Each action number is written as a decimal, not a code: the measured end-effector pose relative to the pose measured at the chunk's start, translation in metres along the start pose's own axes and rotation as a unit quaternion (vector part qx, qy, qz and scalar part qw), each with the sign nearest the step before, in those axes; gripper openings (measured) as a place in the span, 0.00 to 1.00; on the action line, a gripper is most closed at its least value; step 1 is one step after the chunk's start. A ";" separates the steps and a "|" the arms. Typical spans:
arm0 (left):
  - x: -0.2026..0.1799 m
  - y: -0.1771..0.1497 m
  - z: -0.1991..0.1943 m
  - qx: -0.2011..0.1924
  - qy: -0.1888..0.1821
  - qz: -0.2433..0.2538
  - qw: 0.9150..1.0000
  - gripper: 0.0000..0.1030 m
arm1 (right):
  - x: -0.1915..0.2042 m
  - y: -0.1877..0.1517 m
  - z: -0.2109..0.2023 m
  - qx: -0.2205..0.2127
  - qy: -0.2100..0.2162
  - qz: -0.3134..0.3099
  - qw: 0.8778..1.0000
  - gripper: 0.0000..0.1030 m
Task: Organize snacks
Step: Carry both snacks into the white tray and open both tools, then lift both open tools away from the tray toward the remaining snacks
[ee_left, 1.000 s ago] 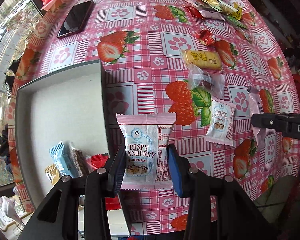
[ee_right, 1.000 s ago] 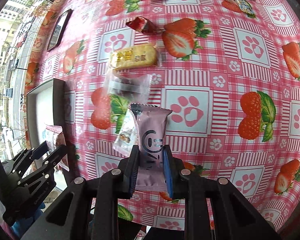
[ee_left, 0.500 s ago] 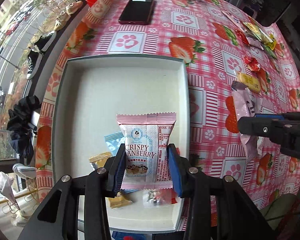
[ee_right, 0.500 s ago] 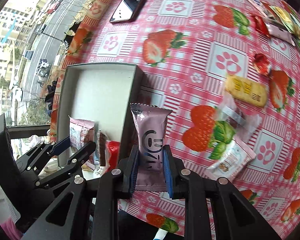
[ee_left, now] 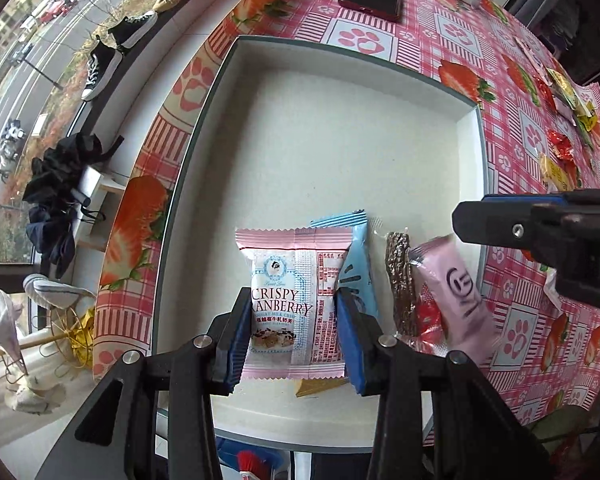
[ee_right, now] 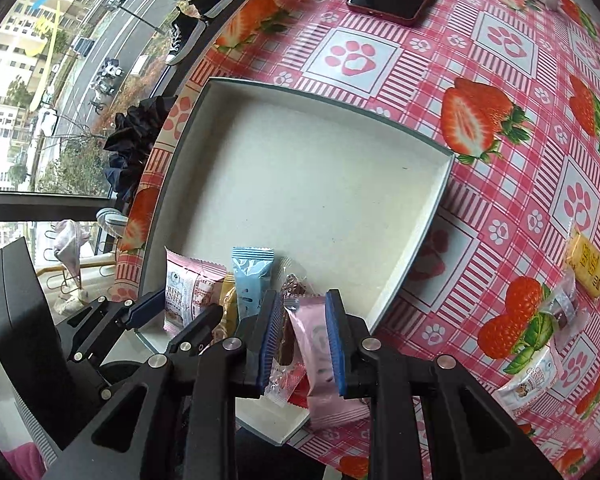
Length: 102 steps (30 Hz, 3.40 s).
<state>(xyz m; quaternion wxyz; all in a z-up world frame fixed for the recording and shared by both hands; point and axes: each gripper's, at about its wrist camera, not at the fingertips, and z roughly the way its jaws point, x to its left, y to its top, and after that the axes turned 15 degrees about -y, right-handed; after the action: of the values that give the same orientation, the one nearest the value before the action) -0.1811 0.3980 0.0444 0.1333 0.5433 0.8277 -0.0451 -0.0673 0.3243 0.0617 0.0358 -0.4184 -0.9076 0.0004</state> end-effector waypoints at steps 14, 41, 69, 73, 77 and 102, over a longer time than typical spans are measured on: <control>-0.018 -0.002 -0.003 -0.002 0.012 0.029 0.999 0.73 | -0.014 -0.030 -0.028 -0.056 -0.094 -0.007 0.994 0.85; -0.136 -0.061 -0.045 -0.066 0.057 0.049 0.995 0.77 | -0.138 -0.162 -0.093 -0.130 -0.130 0.044 0.982 0.85; -0.162 -0.055 -0.078 -0.088 0.106 0.104 0.985 0.79 | -0.177 -0.167 -0.078 -0.101 -0.083 0.114 0.985 0.85; -0.158 -0.053 -0.082 -0.089 0.112 0.096 0.985 0.79 | -0.173 -0.165 -0.079 -0.101 -0.077 0.111 0.986 0.85; -0.159 -0.053 -0.086 -0.096 0.115 0.094 0.984 0.79 | -0.174 -0.164 -0.083 -0.104 -0.074 0.110 0.986 0.85; -0.226 0.021 0.053 0.079 -0.045 0.181 0.979 0.79 | -0.261 -0.246 0.064 0.114 -0.101 0.290 0.945 0.85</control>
<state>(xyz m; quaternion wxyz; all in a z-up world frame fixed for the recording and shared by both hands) -0.0682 0.1942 0.0558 0.1327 0.6905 0.7026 -0.1096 -0.0891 -0.0316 -0.0110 -0.0099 -0.6546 -0.7395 0.1569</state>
